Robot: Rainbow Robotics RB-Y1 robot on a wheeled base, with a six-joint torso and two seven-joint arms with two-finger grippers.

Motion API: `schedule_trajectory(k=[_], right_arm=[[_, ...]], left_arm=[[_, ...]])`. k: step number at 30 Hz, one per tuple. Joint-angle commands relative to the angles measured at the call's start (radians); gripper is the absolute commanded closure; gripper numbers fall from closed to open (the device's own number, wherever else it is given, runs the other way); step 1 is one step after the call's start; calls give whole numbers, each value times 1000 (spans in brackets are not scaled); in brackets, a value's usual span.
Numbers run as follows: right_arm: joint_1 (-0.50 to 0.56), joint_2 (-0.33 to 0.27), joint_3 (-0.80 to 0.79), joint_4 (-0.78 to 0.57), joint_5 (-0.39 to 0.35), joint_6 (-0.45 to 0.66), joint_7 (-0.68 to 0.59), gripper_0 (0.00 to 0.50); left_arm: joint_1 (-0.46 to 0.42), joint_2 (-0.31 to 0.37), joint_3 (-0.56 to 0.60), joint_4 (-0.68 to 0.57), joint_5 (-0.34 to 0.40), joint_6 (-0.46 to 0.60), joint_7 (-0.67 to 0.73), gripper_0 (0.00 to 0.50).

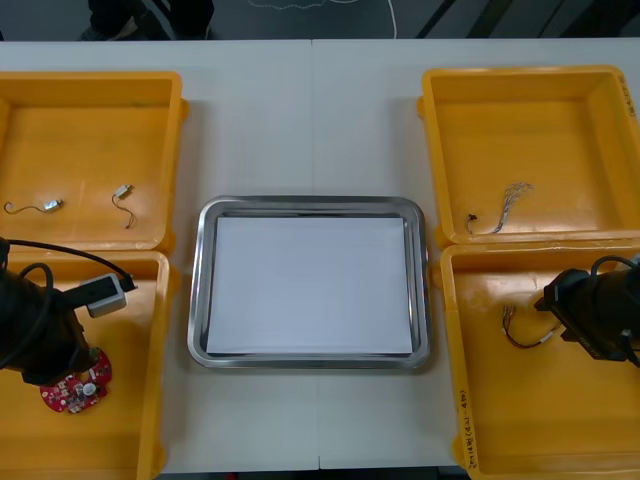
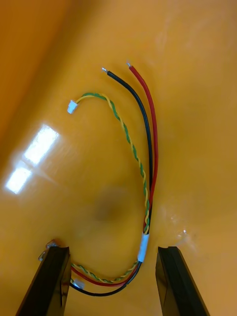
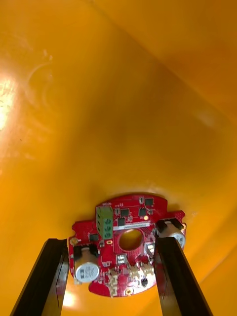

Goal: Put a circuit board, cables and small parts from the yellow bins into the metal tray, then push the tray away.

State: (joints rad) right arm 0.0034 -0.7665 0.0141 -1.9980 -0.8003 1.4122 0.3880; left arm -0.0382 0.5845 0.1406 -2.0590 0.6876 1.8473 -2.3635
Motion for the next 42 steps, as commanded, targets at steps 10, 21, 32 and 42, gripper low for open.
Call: schedule_trajectory(k=[10, 21, 32, 42], right_arm=[[0, 6, 66, 41, 6, -68, -90, 0], [21, 1, 89, 41, 10, -91, -106, 0], [30, -2, 110, 68, 15, -116, -110, 0], [30, -4, 122, 97, 18, -130, -110, 0]], left_arm=[[17, -11, -12, 7, -28, -94, -82, 0], [43, -11, -12, 33, -37, -140, -97, 0], [77, -12, -12, 33, -45, -169, -103, 0], [98, -28, -18, 33, -57, -186, -112, 0]])
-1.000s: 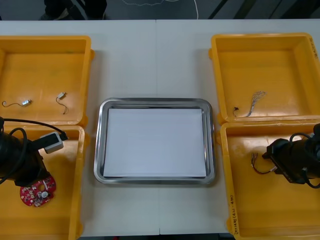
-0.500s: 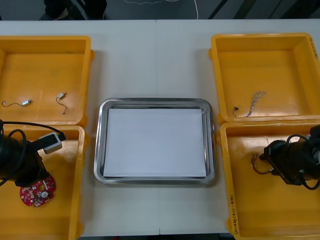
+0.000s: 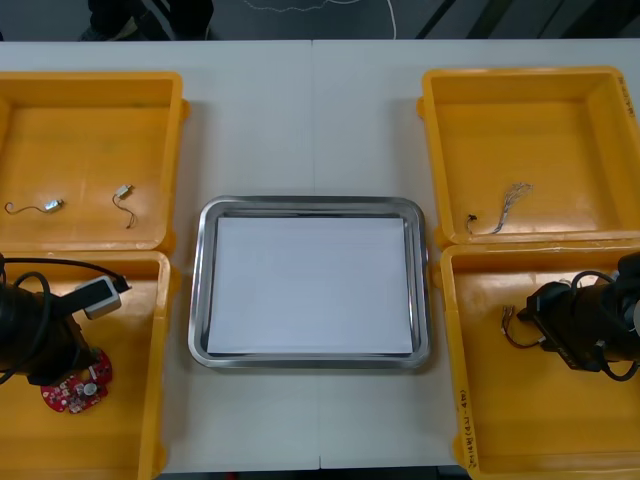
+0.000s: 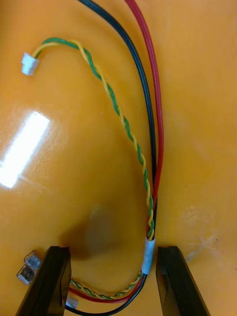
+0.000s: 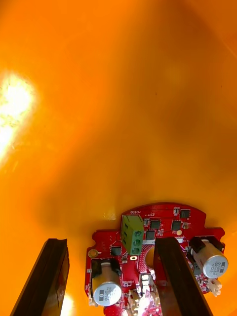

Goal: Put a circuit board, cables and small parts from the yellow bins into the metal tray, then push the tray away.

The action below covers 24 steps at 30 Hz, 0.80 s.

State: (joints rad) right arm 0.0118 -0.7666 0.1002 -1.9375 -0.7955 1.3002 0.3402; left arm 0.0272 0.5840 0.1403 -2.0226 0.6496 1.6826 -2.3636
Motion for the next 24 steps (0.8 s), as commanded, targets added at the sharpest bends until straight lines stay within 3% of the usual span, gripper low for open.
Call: schedule_trajectory(k=[1, 3, 4, 6, 8, 11, 24], right_arm=[[20, -3, 38, 37, 13, -19, -63, 0], [22, -3, 38, 37, 15, -19, -63, 29], [22, -3, 38, 37, 15, -18, -63, 90], [22, -3, 38, 37, 15, -18, -63, 319], [22, -3, 38, 37, 15, -18, -63, 408], [22, -3, 38, 37, 15, -18, -61, 500], [20, -33, 6, -8, 1, 11, -46, 500]], left_arm=[[33, -30, -19, -4, -22, -24, -112, 0], [36, -39, -22, -4, -31, -29, -115, 0], [36, -41, -24, -4, -35, -30, -117, 0], [37, -44, -30, -5, -44, -35, -117, 0], [37, -44, -34, -5, -50, -38, -117, 0], [37, -44, -38, -4, -56, -40, -117, 0], [50, -47, -44, -4, -67, -47, -118, 0]])
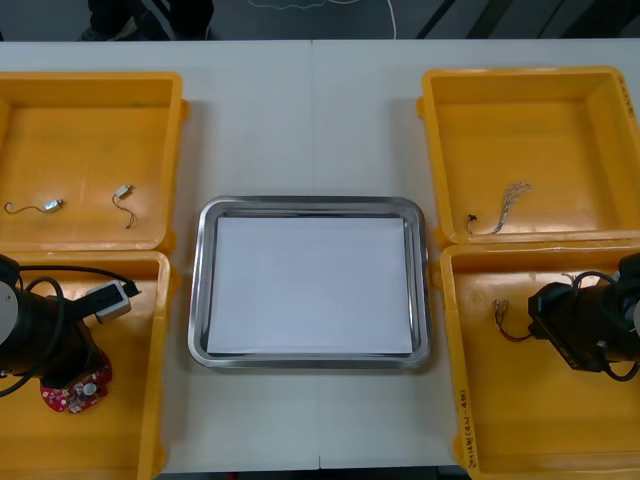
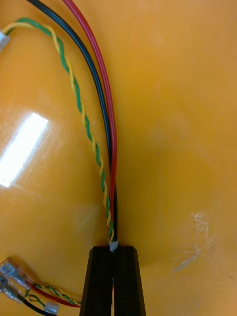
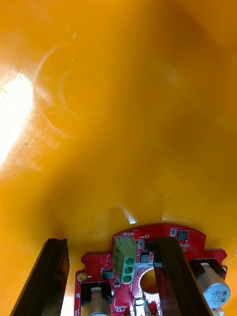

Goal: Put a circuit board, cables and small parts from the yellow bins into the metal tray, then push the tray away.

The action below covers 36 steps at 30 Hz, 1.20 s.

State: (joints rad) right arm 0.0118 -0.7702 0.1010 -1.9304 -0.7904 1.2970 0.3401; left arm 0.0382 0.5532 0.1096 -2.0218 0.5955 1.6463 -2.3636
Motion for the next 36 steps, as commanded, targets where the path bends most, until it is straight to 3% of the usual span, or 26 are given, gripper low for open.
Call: schedule_trajectory(k=[1, 9, 10, 11, 13, 17, 19, 23, 32, 36], right_arm=[[20, -32, 0, -24, -6, 24, -42, 500], [19, -84, -49, -208, -23, 197, 50, 500], [19, -90, -58, -229, -24, 222, 74, 500], [19, -92, -61, -242, -26, 232, 89, 500], [19, -96, -78, -277, -29, 265, 142, 500], [19, -98, -103, -323, -41, 285, 211, 500], [19, -98, -106, -348, -52, 285, 244, 500], [19, -101, -104, -395, -87, 289, 264, 500], [-12, -107, -93, -495, -211, 327, 295, 500], [-49, -113, -49, -529, -208, 369, 306, 500]], left_arm=[[38, -16, -13, -6, -13, -9, -118, 0], [43, -16, -13, -5, -17, -9, -118, 0], [45, -16, -13, -5, -19, -9, -118, 19], [45, -16, -13, -5, -19, -9, -118, 43], [45, -16, -13, -5, -20, -9, -118, 167], [46, -18, -13, -5, -20, -9, -118, 289], [46, -16, -13, -5, -22, -9, -118, 374], [46, -16, -13, -6, -20, -9, -117, 453], [17, -16, 42, -38, 6, 53, -115, 488], [12, -16, 97, -97, 23, 118, -109, 491]])
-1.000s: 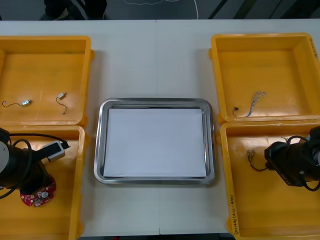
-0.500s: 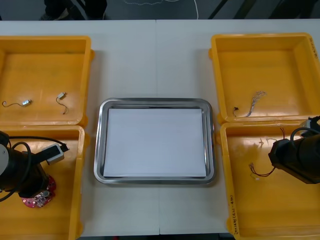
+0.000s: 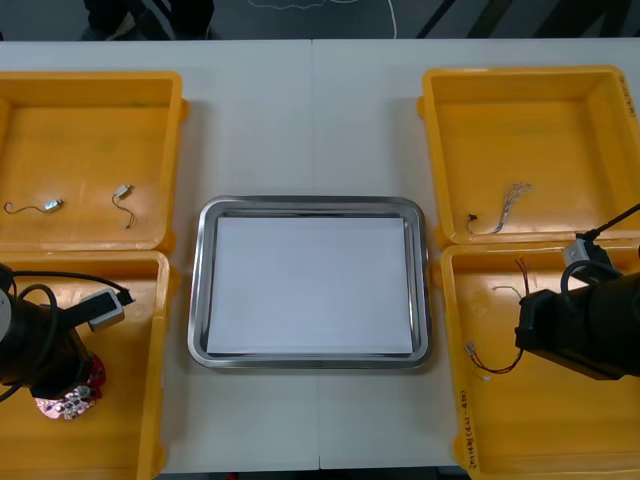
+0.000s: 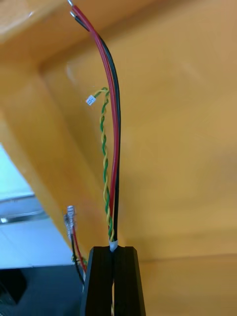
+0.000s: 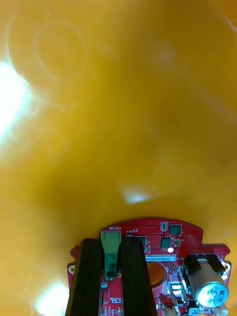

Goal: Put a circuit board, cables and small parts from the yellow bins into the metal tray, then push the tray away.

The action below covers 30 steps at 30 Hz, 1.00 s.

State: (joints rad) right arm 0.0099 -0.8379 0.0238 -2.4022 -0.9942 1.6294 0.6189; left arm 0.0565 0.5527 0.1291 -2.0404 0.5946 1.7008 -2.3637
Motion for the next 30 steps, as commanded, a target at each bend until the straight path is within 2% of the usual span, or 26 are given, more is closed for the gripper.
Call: schedule_trajectory(k=[1, 11, 15, 25, 30], right_arm=[[-65, -47, 50, -64, -1, 50, 30, 500], [-169, -63, 193, -72, 45, 70, 55, 500], [-203, -63, 226, -72, 45, 75, 68, 500], [-245, -67, 263, -66, 42, 92, 110, 500], [-246, -66, 269, -66, 45, 93, 119, 500]], left_arm=[[-6, -16, 99, -101, 31, 88, -106, 492], [-6, -16, 271, -199, 90, 214, -58, 492], [-21, -5, 331, -230, 162, 219, 38, 493], [-64, 76, 342, -248, 274, 219, 327, 491], [-122, 105, 337, -250, 294, 219, 435, 492]])
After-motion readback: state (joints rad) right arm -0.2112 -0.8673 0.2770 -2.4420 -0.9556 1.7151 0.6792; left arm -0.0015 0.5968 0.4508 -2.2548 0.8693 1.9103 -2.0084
